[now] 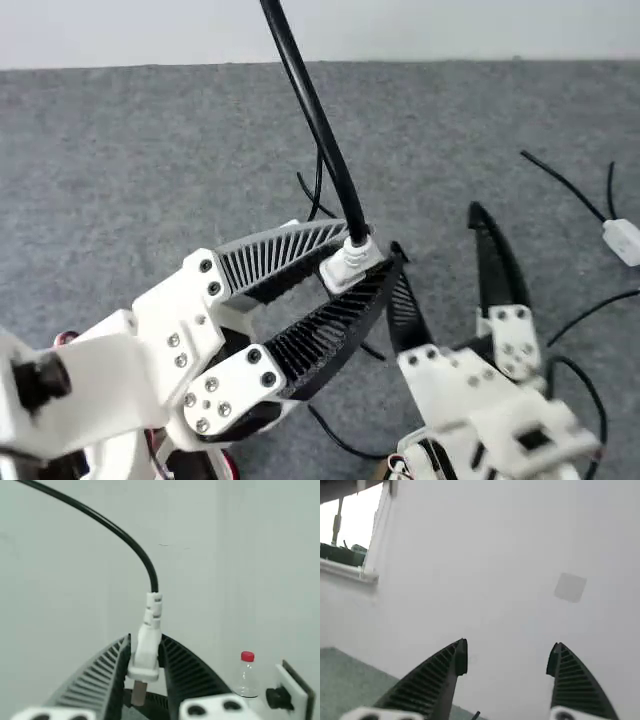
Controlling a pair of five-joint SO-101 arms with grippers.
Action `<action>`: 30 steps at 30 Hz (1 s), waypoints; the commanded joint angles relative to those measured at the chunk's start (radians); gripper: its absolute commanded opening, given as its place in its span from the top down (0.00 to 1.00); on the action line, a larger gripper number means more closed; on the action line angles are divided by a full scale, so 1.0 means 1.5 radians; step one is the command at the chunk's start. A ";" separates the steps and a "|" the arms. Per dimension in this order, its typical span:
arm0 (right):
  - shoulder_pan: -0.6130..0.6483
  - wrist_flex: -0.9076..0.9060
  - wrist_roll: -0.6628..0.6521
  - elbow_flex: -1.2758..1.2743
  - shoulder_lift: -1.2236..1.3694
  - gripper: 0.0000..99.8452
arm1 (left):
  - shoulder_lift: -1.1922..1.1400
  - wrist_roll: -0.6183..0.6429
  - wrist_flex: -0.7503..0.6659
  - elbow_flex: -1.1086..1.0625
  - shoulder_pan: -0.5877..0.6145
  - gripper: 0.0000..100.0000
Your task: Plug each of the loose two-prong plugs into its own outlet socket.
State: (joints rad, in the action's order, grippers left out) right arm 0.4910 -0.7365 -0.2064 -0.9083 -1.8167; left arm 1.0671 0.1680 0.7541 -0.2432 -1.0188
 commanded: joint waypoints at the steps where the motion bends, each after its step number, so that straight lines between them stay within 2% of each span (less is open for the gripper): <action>1: 0.006 -0.020 0.096 0.090 0.001 0.74 | 0.000 0.101 0.007 0.025 -0.006 0.99; 5: 0.006 -0.021 0.133 0.092 0.001 0.74 | 0.000 0.145 -0.006 0.024 -0.009 0.99; 10: 0.006 -0.023 0.136 0.102 0.001 0.74 | 0.000 0.144 -0.005 0.017 -0.048 0.99; 15: 0.013 -0.023 0.138 0.119 0.001 0.74 | 0.000 0.142 -0.010 0.014 -0.050 0.99; 20: 0.107 -0.063 0.134 0.127 0.001 0.74 | -0.001 0.144 -0.010 0.015 -0.054 0.99; 24: 0.192 -0.094 0.133 0.129 0.001 0.74 | -0.001 0.145 -0.017 0.012 -0.092 0.99; 30: 0.258 -0.155 0.138 0.157 -0.001 0.74 | -0.001 0.146 -0.016 0.011 -0.119 0.99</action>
State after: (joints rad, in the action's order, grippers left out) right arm 0.8224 -0.9221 -0.0115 -0.7304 -1.8182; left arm 1.0671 0.3736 0.7587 -0.2432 -1.1753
